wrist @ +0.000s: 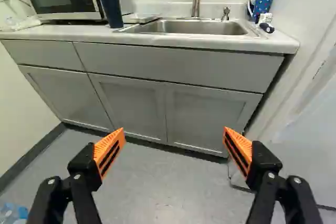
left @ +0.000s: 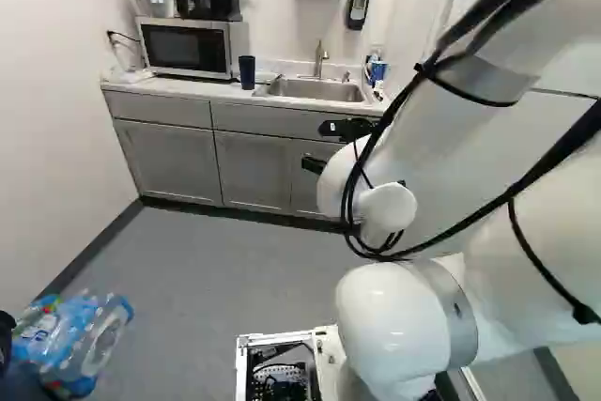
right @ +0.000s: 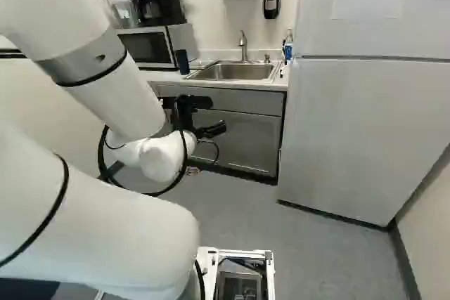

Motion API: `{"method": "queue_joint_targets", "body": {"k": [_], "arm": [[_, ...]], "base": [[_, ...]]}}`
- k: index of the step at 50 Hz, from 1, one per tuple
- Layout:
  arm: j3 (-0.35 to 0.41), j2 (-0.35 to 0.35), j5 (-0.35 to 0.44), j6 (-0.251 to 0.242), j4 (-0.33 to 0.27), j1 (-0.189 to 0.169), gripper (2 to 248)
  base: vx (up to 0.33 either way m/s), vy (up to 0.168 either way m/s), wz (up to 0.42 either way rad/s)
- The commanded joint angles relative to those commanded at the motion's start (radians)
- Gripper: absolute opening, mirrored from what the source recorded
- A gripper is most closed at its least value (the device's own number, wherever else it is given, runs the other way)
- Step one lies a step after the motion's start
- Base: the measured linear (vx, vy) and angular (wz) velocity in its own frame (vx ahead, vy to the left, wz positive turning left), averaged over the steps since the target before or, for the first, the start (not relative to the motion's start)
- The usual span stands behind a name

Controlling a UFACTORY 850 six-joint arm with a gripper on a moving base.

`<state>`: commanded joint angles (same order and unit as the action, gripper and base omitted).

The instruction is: Rinse the cup and place it in the tray

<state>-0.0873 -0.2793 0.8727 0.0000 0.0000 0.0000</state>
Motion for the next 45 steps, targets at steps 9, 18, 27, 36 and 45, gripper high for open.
{"method": "queue_joint_targets", "body": {"k": [9,18,27,36,45], "arm": [[0.0,0.0,0.0,0.0,0.0,0.0,247],[0.0,0.0,0.0,0.0,0.0,0.0,247],[0.0,0.0,0.0,0.0,0.0,0.0,247],[0.0,-0.008,0.0,0.0,0.0,0.0,247],[-0.01,-0.02,0.0,0.0,0.0,0.0,247]], "base": [[0.0,0.0,0.0],[0.0,0.0,0.0],[0.0,0.0,0.0],[0.0,0.0,0.0],[0.0,0.0,0.0]]}}
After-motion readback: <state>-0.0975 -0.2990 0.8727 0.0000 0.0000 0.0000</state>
